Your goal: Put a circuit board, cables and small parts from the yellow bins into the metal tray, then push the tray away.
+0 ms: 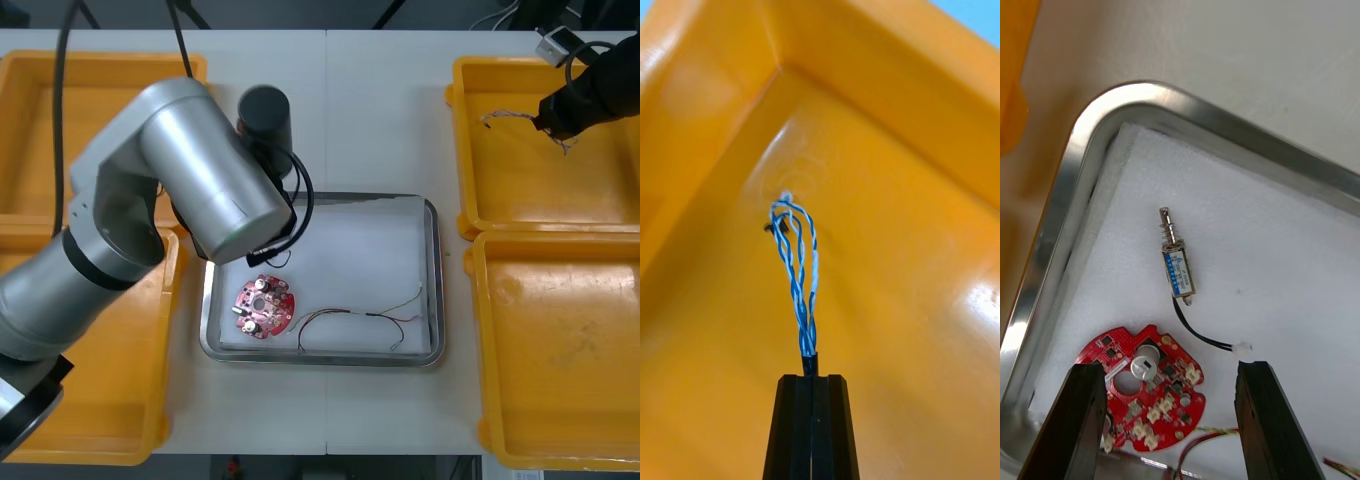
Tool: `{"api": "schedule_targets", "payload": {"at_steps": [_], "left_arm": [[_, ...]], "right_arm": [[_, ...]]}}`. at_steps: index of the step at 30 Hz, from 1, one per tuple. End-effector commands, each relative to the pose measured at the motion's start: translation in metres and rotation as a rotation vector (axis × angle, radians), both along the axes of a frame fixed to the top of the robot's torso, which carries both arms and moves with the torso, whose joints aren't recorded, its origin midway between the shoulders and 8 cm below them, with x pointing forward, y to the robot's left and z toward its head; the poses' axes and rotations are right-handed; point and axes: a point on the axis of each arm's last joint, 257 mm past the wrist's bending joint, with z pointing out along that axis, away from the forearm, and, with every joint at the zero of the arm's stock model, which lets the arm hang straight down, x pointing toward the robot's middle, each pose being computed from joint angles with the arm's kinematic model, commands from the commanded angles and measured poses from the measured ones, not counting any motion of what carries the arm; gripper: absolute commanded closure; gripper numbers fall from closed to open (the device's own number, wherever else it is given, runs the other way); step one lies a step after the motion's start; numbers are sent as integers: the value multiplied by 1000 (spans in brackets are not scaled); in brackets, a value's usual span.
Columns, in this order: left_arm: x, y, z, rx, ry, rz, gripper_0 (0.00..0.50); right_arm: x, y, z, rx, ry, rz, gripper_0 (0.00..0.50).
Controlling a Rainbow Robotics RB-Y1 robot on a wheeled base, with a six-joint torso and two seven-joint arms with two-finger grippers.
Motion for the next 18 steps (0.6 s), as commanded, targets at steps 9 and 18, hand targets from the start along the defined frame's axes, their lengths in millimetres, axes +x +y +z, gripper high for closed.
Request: {"api": "schedule_targets", "payload": {"at_steps": [9, 18], "left_arm": [[31, 71, 102, -76, -51, 50, 0], [60, 122, 108, -63, -13, 54, 0]], "right_arm": [[-36, -26, 66, -90, 6, 91, 500], [-64, -10, 87, -142, 51, 175, 500]]}}
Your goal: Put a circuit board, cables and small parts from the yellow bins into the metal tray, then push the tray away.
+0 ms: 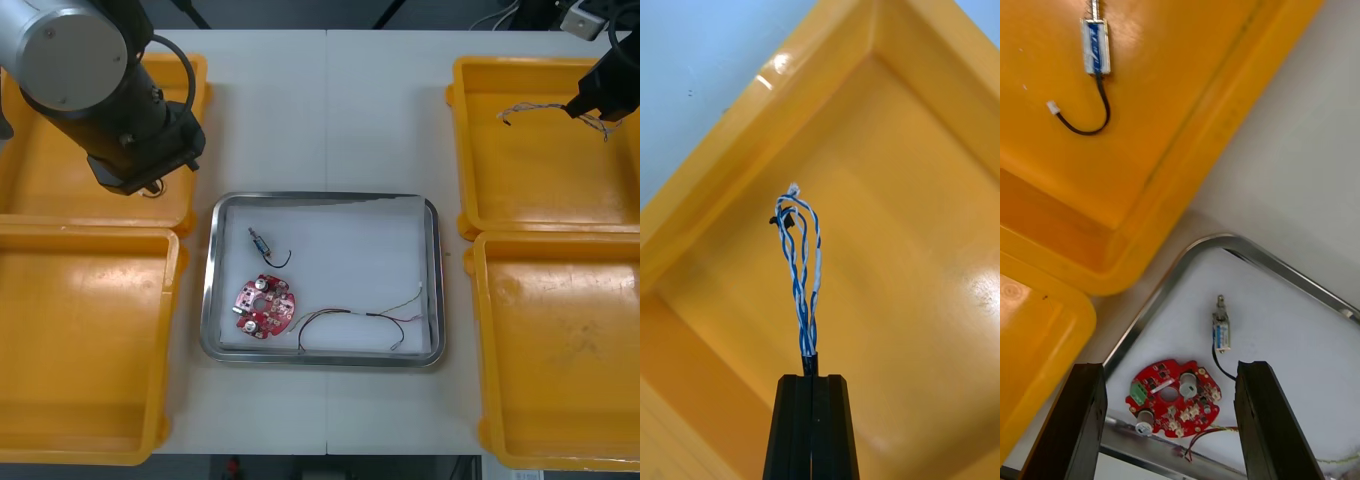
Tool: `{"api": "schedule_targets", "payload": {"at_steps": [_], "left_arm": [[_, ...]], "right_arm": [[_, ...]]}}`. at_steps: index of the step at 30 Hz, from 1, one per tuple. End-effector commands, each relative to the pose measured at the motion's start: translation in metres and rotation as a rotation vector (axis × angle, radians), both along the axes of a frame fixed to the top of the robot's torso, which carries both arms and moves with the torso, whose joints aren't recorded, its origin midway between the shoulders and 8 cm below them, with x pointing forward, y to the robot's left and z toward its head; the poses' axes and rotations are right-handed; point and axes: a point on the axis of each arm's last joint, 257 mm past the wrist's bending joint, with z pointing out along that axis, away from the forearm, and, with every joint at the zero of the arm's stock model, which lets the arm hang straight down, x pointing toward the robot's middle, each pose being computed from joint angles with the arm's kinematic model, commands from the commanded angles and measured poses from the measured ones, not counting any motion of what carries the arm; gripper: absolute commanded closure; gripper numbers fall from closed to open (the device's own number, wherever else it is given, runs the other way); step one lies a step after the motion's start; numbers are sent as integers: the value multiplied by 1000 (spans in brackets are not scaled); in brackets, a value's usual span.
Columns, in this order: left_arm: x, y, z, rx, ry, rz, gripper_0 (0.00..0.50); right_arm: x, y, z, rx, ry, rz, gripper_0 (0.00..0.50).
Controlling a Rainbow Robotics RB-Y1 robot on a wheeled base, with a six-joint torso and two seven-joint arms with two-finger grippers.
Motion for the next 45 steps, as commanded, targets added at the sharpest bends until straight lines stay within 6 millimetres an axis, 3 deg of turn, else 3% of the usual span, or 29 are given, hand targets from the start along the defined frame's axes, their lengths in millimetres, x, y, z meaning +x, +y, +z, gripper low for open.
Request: {"api": "schedule_targets", "payload": {"at_steps": [1, 7, 14, 21, 26, 32, 38, 45], "left_arm": [[30, 29, 35, 61, -78, -77, 0], [61, 50, 25, 30, -94, -70, 0], [77, 70, 1, 45, -75, -26, 0], [95, 89, -20, 79, -91, 10, 0], [104, 96, -23, 71, -109, 19, 0], [109, 100, -29, 127, -128, 1, 0], [124, 106, -42, 154, -168, -4, 0], [129, 109, -44, 145, -179, 2, 0]], "right_arm": [[-10, -10, 36, -46, -50, 41, 500], [-27, 10, 39, -64, -22, 100, 500], [-43, 38, 33, -65, -17, 147, 500], [-65, 88, 25, -67, -23, 205, 500], [-83, 131, 19, -80, -29, 323, 500], [-99, 183, 2, -121, -55, 462, 500], [-111, 230, -31, -189, -100, 609, 500], [-115, 250, -68, -293, -131, 752, 500]]}}
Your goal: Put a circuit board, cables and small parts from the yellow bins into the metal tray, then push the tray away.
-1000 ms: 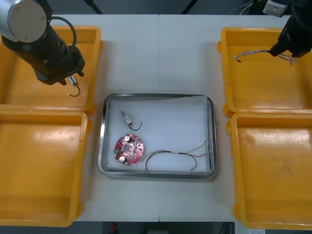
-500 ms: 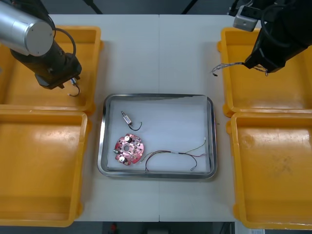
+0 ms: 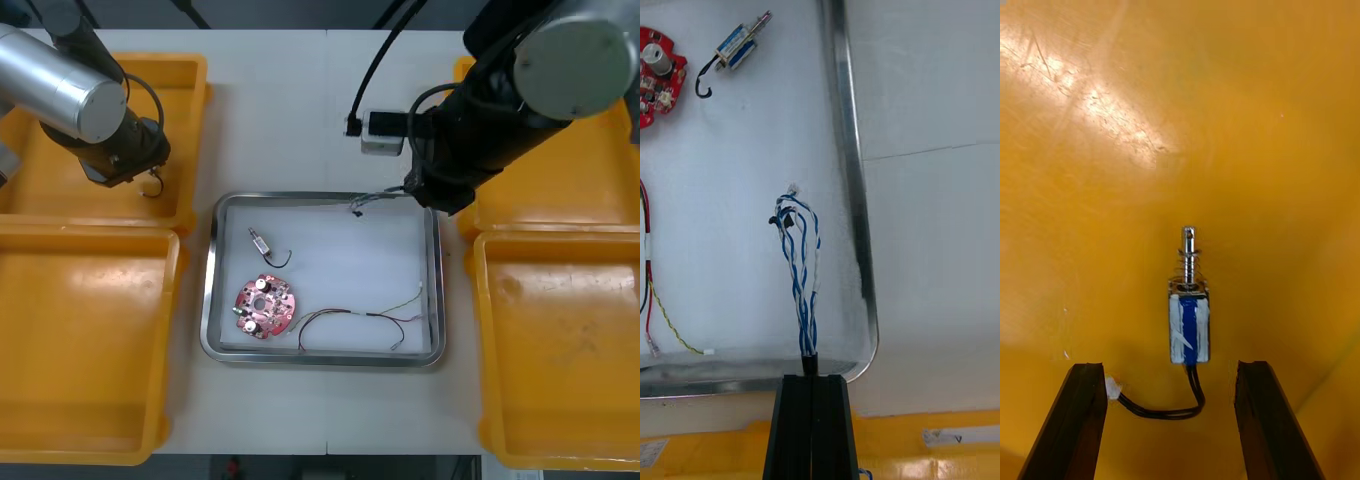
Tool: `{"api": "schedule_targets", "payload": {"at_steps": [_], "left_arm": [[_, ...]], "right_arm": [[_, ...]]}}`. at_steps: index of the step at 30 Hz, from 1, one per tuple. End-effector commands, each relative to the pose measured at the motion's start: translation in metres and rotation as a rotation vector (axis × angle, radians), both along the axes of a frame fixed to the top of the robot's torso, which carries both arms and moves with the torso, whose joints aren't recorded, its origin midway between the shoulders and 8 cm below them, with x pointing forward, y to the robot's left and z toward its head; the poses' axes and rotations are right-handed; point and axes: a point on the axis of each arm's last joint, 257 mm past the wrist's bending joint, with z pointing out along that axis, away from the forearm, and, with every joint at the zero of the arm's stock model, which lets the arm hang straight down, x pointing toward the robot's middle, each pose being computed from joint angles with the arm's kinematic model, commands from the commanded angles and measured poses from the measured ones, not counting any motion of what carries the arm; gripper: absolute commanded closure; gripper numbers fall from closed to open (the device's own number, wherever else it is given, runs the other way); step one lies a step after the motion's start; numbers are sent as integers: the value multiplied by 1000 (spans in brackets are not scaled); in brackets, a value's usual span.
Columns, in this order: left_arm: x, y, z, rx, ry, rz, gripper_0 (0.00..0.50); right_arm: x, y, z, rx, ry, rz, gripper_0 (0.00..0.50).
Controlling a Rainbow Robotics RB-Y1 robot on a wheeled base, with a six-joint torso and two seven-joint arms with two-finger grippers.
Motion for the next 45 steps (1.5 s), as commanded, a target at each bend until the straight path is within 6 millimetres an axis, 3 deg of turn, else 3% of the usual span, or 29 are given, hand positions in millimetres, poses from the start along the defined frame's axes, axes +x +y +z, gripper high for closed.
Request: {"api": "schedule_targets", "payload": {"at_steps": [1, 6, 11, 24, 26, 27, 28, 29, 31, 32, 34, 39, 45], "left_arm": [[18, 12, 36, 30, -72, -2, 0], [27, 14, 34, 23, -104, -8, 0], [36, 15, 26, 22, -133, -14, 0], [33, 20, 13, 43, -113, -14, 0], [33, 19, 11, 46, -111, -17, 1], [32, 19, 9, 51, -108, -22, 80], [33, 18, 7, 53, -113, -26, 153], [34, 18, 7, 55, -114, -29, 188], [34, 19, 5, 58, -116, -30, 463], [34, 18, 5, 55, -115, -28, 497], [34, 19, 4, 56, -114, -30, 500], [34, 20, 5, 56, -114, -26, 500], [33, 25, 7, 58, -113, -26, 500]], "right_arm": [[-8, 27, -21, -55, -35, 150, 500], [-5, 45, -52, -70, -35, 206, 500], [3, 57, -70, -74, -63, 216, 500], [16, 54, -109, -54, 13, 142, 500], [16, 52, -113, -51, 25, 130, 480], [16, 51, -113, -49, 30, 123, 435], [17, 49, -115, -50, 36, 114, 359], [16, 49, -115, -48, 38, 113, 314], [17, 45, -118, -44, 54, 89, 123], [17, 45, -119, -42, 59, 83, 87], [17, 42, -120, -39, 69, 72, 7], [16, 38, -110, -27, 70, 65, 0], [10, 32, -81, -27, 73, 62, 0]]}}
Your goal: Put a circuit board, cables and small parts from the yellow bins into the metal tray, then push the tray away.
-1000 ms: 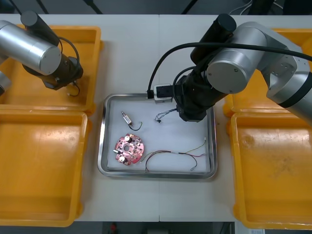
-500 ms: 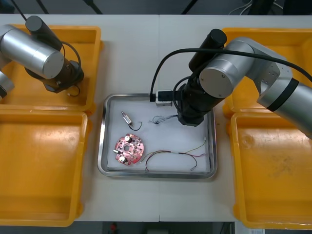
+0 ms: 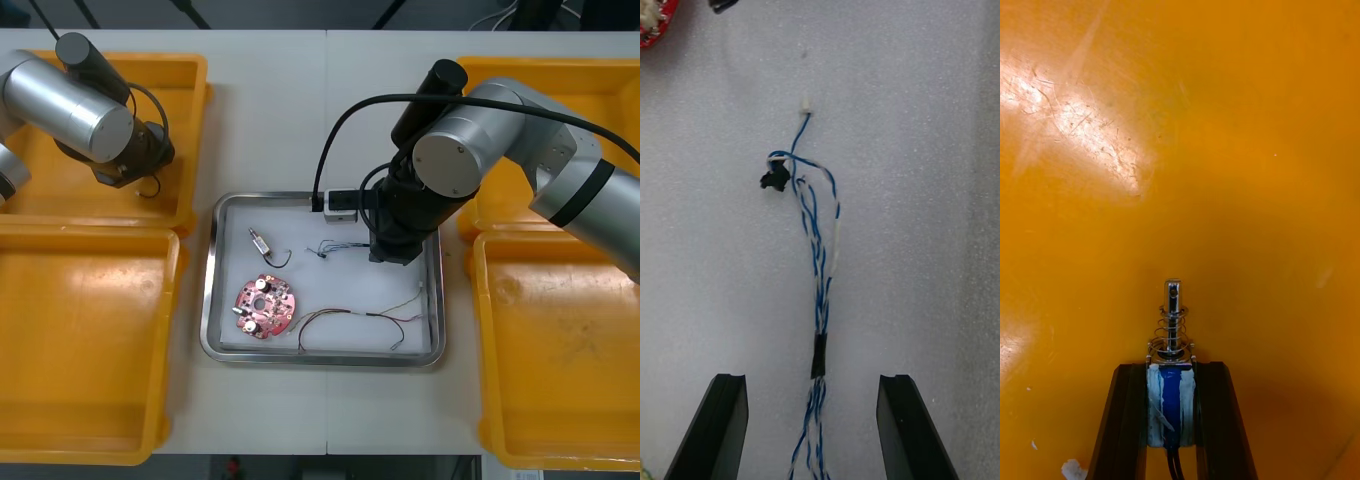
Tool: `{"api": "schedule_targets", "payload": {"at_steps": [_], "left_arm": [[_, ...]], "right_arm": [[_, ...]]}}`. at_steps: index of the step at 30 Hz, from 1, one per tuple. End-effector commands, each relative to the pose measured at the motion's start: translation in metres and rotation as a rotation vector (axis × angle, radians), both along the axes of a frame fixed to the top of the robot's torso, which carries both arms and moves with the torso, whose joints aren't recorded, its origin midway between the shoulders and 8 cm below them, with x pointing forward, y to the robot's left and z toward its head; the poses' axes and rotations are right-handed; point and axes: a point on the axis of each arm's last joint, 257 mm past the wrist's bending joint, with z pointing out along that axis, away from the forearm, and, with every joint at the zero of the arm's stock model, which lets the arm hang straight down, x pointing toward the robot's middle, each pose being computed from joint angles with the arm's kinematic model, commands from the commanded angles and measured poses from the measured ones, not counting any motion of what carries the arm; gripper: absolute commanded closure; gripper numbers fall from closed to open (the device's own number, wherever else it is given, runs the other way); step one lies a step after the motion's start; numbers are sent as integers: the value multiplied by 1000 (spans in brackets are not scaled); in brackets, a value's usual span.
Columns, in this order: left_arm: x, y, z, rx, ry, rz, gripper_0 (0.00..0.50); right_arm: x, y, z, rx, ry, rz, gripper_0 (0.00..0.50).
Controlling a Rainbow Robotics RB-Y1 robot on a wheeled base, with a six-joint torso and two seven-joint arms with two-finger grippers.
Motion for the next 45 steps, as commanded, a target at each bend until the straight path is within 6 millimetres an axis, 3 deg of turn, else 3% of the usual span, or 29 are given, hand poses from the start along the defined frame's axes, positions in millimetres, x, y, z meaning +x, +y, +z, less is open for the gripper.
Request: {"api": "schedule_targets", "payload": {"at_steps": [1, 11, 24, 30, 36, 45], "left_arm": [[8, 22, 25, 45, -34, 0, 500], [-11, 29, 51, 39, 17, -75, 500], [-43, 29, 114, 32, 65, -84, 500], [-62, 14, 132, 44, 78, -113, 500], [-80, -15, 145, -14, 84, -123, 500], [-103, -66, 143, -107, 98, -70, 500]], "right_arm": [[-3, 1, 42, 39, -22, -6, 0], [-13, -12, 88, 62, -26, -78, 0], [-23, -63, 136, 122, 35, -461, 0], [-22, -95, 145, 111, 30, -604, 0], [-23, -129, 146, 135, 57, -773, 0], [-36, -176, 154, 262, 80, -1036, 0]]}}
